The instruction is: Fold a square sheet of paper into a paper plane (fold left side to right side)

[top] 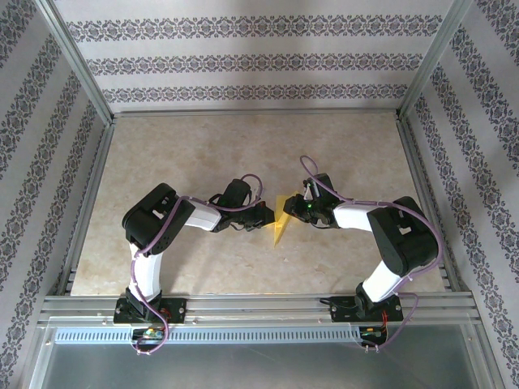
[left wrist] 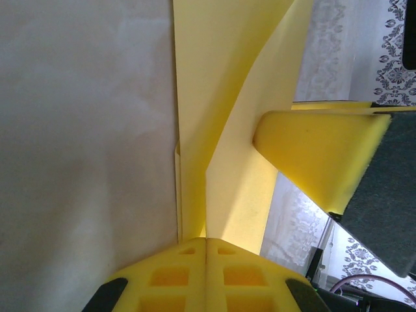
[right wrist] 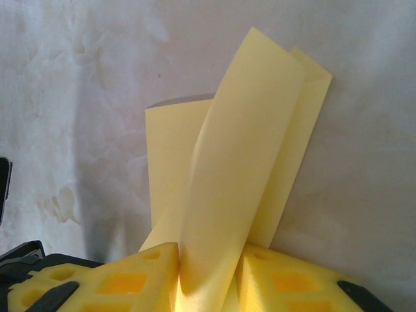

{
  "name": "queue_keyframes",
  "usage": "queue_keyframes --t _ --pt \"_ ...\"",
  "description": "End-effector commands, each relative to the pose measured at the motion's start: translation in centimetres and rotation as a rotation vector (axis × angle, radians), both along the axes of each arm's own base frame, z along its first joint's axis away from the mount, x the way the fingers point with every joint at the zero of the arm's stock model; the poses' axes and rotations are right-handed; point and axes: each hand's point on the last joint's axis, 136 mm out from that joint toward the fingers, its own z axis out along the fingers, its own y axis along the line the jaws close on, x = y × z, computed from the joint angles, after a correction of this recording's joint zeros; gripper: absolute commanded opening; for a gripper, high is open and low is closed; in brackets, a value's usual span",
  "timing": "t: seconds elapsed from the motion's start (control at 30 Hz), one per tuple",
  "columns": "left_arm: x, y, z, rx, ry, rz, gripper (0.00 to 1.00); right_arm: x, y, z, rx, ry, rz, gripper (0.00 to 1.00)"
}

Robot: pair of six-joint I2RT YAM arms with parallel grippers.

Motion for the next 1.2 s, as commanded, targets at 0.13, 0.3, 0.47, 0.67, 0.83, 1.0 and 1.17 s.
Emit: queue_keyframes --t 0.13,0.3,0.47,0.67,0.83,1.0,1.17 --pt "0.2 2.7 -2.1 0.114 0.04 0.055 0.0 -1.4 0.1 -2.8 -0.055 0.074 0.032 0.31" --pt "0.3 2.8 -0.6 0.105 0.01 0.052 0.09 -1.5 0.1 -3.0 -0.059 0.079 0.036 0.3" --pt "0.7 3.2 1.5 0.1 -0.028 0.06 0.12 -1.5 0.2 -3.0 -0.061 0.082 0.038 0.3" --pt "0.7 3.4 3.4 0.106 -0.058 0.047 0.15 -1.5 0.2 -3.0 -0.063 0.081 0.039 0.3" --pt "-0.4 2.0 4.6 0.062 -0.039 0.002 0.15 -1.5 0.2 -3.0 -0.064 0.082 0.038 0.3" --pt "-1.4 1.5 3.3 0.06 0.01 0.012 0.24 -1.4 0.2 -3.0 -0.065 0.08 0.036 0.3" --pt "-1.3 0.6 2.5 0.026 0.04 0.01 0.31 -1.4 0.3 -2.9 -0.066 0.079 0.039 0.3"
